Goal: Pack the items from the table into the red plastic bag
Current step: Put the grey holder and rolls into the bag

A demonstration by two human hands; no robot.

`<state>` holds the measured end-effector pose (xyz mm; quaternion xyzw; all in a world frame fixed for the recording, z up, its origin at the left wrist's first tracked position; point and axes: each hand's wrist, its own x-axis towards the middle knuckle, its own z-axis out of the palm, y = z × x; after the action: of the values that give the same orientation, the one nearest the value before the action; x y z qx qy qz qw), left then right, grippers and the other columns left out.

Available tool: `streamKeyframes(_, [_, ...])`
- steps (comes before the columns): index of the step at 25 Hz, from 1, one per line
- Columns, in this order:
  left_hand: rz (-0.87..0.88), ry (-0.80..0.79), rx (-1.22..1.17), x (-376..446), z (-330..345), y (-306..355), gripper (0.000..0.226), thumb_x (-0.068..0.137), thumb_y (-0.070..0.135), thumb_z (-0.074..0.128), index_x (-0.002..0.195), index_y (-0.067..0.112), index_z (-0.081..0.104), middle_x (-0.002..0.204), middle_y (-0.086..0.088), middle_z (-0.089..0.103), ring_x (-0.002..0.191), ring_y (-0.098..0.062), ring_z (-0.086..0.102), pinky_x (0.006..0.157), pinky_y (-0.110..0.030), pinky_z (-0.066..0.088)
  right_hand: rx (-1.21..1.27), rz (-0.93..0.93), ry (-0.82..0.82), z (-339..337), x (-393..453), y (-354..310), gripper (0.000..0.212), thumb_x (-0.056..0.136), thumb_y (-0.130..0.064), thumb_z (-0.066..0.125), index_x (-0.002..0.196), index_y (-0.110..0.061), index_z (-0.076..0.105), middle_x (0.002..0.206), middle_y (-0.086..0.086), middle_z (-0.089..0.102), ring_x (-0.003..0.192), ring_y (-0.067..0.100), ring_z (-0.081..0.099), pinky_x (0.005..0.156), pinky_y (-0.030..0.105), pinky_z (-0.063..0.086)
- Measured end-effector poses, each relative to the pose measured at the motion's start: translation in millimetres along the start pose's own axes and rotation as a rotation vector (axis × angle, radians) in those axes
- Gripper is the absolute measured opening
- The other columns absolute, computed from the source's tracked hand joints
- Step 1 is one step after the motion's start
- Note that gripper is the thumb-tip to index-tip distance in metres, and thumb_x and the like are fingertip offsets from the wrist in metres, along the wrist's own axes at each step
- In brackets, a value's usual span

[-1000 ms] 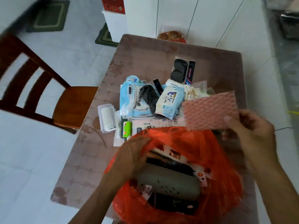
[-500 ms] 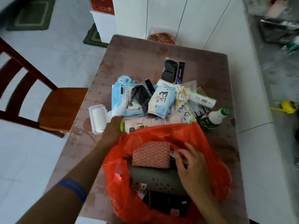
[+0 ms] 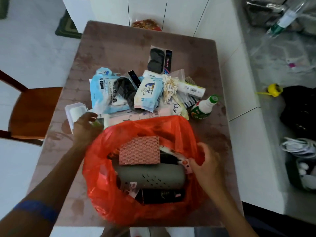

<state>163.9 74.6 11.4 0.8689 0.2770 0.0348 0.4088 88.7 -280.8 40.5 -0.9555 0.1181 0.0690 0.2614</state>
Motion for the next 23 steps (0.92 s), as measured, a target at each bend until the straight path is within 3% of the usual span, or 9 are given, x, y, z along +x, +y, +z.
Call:
streamKeyframes(2, [-0.006, 0.14, -0.125, -14, -36, 14, 0.033, 0.08, 0.015, 0.072, 0.112, 0.011, 0.067, 0.106, -0.006, 0.068, 0.088, -0.02, 0.067, 0.073, -0.026, 0.052, 0.238, 0.057, 0.055, -9, 1, -7, 0.017, 0.079, -0.004, 0.068, 0.093, -0.015, 0.066, 0.086, -0.002, 0.065, 0.087, 0.015, 0.062, 0.069, 0.025, 0.047])
streamKeyframes(4, [0.021, 0.19, -0.347, -46, -71, 33, 0.027, 0.082, 0.006, 0.073, 0.106, 0.018, 0.066, 0.104, -0.002, 0.068, 0.077, -0.002, 0.066, 0.063, -0.013, 0.052, 0.759, 0.229, 0.048, -35, 4, -18, 0.021, 0.079, 0.009, 0.06, 0.079, -0.012, 0.063, 0.069, -0.002, 0.065, 0.07, 0.015, 0.061, 0.061, 0.021, 0.048])
streamKeyframes(7, [0.047, -0.193, -0.656, -116, -52, 67, 0.022, 0.079, 0.007, 0.071, 0.097, 0.018, 0.066, 0.092, -0.002, 0.073, 0.079, -0.007, 0.07, 0.065, -0.019, 0.057, 1.349, 0.227, 0.002, -83, 5, -38, 0.02, 0.079, 0.006, 0.055, 0.078, -0.014, 0.057, 0.07, 0.0, 0.069, 0.07, 0.017, 0.066, 0.066, 0.026, 0.055])
streamKeyframes(11, [0.218, -0.521, -0.452, -177, 38, 93, 0.023, 0.078, 0.01, 0.078, 0.094, 0.024, 0.07, 0.096, 0.005, 0.07, 0.091, -0.01, 0.068, 0.073, -0.018, 0.054, 1.223, 0.084, -0.042, -108, 3, -64, 0.02, 0.09, 0.004, 0.049, 0.076, -0.008, 0.054, 0.06, -0.004, 0.065, 0.057, 0.005, 0.061, 0.056, 0.018, 0.05])
streamKeyframes(15, [0.274, -0.3, -0.468, -157, 28, 96, 0.016, 0.086, 0.013, 0.07, 0.098, 0.022, 0.069, 0.098, 0.01, 0.068, 0.09, -0.008, 0.066, 0.074, -0.021, 0.055, 1.07, 0.072, -0.18, -93, 5, -65, 0.022, 0.089, -0.015, 0.058, 0.069, -0.008, 0.065, 0.08, 0.009, 0.07, 0.08, 0.02, 0.066, 0.077, 0.035, 0.049])
streamKeyframes(17, [0.142, -0.119, -0.5, -127, 0, 71, 0.012, 0.088, 0.012, 0.066, 0.096, 0.022, 0.069, 0.094, 0.009, 0.069, 0.088, -0.008, 0.065, 0.072, -0.022, 0.054, 1.118, 0.111, -0.271, -80, 4, -73, 0.02, 0.088, -0.018, 0.059, 0.074, -0.013, 0.073, 0.105, 0.016, 0.073, 0.103, 0.028, 0.068, 0.091, 0.047, 0.049])
streamKeyframes(19, [-0.047, 0.079, -0.492, -86, -17, 38, 0.012, 0.09, 0.013, 0.062, 0.097, 0.022, 0.068, 0.095, 0.004, 0.069, 0.091, -0.019, 0.065, 0.068, -0.025, 0.051, 1.196, 0.158, -0.282, -70, 2, -82, 0.016, 0.084, -0.016, 0.06, 0.081, -0.012, 0.075, 0.109, 0.016, 0.073, 0.104, 0.026, 0.069, 0.094, 0.048, 0.053])
streamKeyframes(21, [-0.169, 0.215, -0.223, -40, -25, 2, 0.023, 0.089, 0.014, 0.062, 0.112, 0.012, 0.063, 0.107, -0.005, 0.066, 0.098, -0.025, 0.062, 0.069, -0.024, 0.047, 1.269, 0.186, -0.289, -65, 2, -90, 0.02, 0.084, -0.012, 0.057, 0.081, -0.012, 0.076, 0.111, 0.016, 0.073, 0.105, 0.025, 0.068, 0.095, 0.044, 0.053])
streamKeyframes(23, [-0.241, 0.14, -0.003, -1, -20, -32, 0.05, 0.084, 0.021, 0.071, 0.127, 0.004, 0.052, 0.121, -0.016, 0.059, 0.111, -0.034, 0.057, 0.082, -0.037, 0.048, 1.31, 0.187, -0.278, -66, 5, -93, 0.025, 0.085, -0.011, 0.055, 0.075, -0.016, 0.077, 0.114, 0.017, 0.072, 0.11, 0.03, 0.063, 0.098, 0.044, 0.051])
